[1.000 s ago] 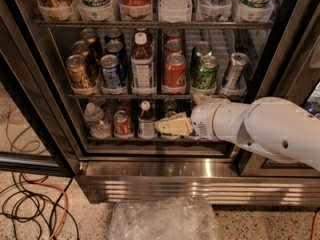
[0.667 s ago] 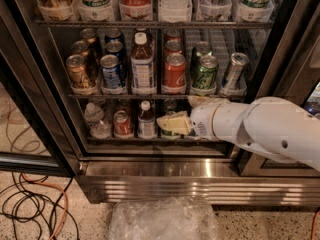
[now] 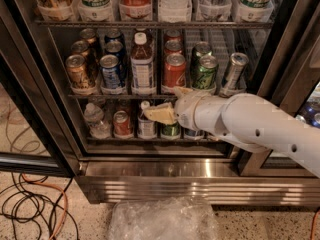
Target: Pick blue plastic bottle from middle shelf of fridge
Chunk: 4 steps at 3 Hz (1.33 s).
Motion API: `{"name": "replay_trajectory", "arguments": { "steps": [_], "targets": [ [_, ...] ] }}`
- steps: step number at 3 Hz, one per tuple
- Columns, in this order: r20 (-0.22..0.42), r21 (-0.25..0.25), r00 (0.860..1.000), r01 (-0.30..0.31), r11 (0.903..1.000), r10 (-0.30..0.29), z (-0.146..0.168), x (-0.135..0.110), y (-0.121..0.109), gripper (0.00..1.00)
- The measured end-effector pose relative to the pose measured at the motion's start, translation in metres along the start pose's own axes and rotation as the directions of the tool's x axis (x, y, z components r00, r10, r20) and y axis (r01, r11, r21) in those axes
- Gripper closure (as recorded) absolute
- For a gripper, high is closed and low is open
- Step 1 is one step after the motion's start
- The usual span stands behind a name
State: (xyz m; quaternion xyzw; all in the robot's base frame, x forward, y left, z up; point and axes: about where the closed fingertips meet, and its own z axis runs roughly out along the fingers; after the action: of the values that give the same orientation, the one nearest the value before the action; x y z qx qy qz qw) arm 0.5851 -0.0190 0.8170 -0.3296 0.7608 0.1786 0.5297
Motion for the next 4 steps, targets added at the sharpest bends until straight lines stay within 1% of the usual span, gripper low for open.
{"name": "replay_trajectory", "arguments": {
  "steps": [1,2,3,4],
  "targets": [
    [0.081,-0.005,0.997,0.018,0.9998,-0.017,0.031,-0.020,-0.008,0.29],
    [0.086,-0.006,0.996,0.012,0.9999,-0.011,0.034,-0.019,-0.010,0.43],
    [0.091,-0.009,0.995,0.033,0.9994,-0.032,0.038,-0.019,-0.006,0.26],
    [0.132,-0.007,0.988,0.078,0.9969,-0.076,0.058,-0.024,-0.005,0.14]
  ]
}}
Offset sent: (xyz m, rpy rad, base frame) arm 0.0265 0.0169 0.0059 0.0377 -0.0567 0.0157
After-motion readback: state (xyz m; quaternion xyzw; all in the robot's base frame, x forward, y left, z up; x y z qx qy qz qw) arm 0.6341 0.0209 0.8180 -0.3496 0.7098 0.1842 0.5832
